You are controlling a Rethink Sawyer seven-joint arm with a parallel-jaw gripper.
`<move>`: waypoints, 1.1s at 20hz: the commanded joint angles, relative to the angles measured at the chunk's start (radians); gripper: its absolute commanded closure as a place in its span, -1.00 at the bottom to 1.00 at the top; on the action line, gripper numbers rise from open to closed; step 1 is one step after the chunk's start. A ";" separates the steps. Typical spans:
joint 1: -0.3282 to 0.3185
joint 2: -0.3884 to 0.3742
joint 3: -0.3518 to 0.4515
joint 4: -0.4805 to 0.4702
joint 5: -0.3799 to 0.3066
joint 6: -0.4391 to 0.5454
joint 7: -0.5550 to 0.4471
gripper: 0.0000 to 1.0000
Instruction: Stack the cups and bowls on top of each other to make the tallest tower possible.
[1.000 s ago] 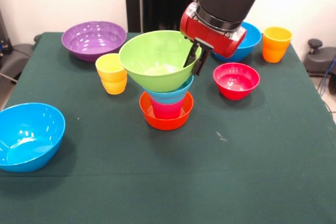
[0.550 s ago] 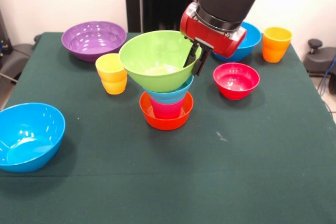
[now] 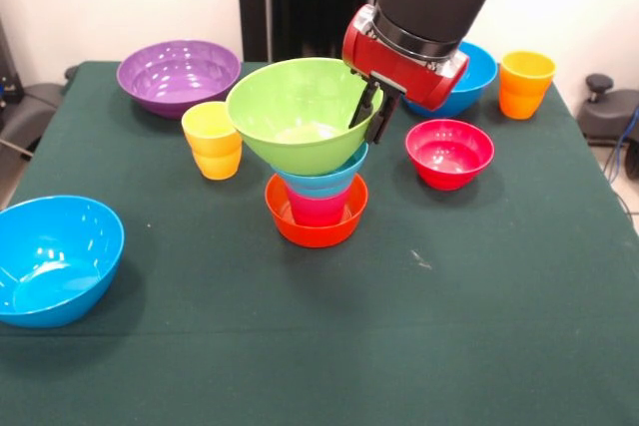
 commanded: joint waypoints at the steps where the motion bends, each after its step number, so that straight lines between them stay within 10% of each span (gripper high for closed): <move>1: 0.005 -0.020 0.073 0.053 0.017 0.008 0.110 1.00; 22: 0.009 -0.015 0.074 0.035 0.024 0.032 0.117 1.00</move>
